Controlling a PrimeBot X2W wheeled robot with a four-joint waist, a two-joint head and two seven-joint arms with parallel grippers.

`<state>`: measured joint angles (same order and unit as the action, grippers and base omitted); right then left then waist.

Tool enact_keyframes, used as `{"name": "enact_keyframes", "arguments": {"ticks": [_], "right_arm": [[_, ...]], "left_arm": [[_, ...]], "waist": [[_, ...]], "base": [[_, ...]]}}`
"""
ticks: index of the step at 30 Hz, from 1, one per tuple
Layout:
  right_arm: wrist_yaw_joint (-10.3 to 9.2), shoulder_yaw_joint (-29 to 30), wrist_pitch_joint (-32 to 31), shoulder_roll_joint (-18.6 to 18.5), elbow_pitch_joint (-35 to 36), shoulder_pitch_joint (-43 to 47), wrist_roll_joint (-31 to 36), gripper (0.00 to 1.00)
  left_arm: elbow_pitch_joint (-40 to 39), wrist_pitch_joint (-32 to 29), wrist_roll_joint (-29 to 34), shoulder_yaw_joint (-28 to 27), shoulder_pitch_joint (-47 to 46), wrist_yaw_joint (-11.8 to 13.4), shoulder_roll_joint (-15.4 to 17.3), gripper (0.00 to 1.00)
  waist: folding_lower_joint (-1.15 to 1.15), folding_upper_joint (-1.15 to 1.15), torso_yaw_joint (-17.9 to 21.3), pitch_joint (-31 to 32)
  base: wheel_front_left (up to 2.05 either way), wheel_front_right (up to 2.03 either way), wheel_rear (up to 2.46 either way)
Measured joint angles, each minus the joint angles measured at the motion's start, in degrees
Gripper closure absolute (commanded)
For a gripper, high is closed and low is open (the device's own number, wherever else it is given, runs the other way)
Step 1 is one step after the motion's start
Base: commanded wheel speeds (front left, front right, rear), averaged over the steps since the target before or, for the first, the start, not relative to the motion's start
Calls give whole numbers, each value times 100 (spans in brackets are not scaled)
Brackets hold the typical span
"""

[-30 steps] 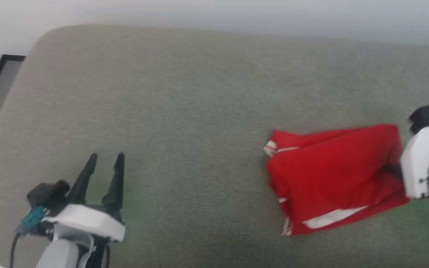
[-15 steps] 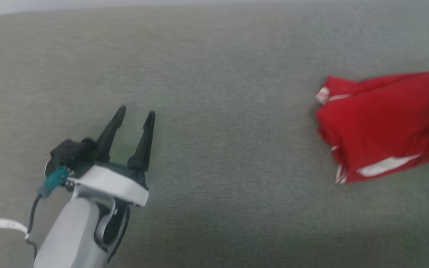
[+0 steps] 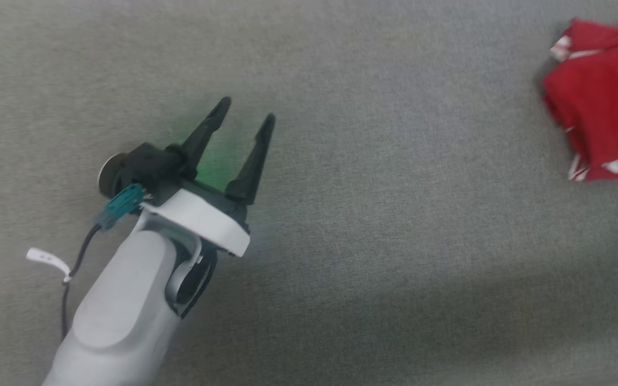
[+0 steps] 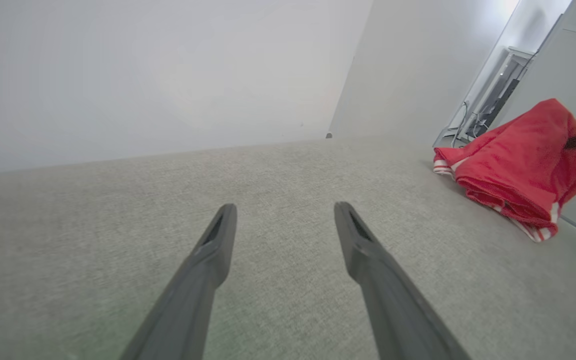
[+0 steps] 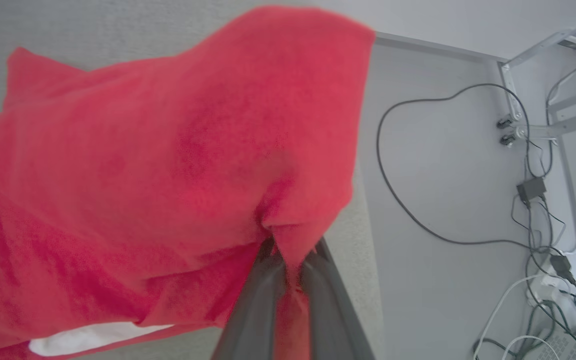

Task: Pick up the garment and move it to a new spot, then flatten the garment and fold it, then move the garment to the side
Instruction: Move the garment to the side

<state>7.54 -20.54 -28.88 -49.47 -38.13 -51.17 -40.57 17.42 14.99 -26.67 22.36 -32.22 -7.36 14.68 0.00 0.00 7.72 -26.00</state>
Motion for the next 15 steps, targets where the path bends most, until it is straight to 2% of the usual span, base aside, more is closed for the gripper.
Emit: {"name": "enact_keyframes", "arguments": {"ticks": [9,15], "right_arm": [[0,-298,845,-390,-716,-605,567,100],[0,-361,1217,-274,-1294,-968,866,100]], "left_arm": [[136,0,-88,414,-500,0,46,0],[152,1,-114,590,-749,-1,75,0]], "waist": [[0,0,181,-419],[0,0,199,-656]], "base": [[0,0,0],[0,0,0]]}}
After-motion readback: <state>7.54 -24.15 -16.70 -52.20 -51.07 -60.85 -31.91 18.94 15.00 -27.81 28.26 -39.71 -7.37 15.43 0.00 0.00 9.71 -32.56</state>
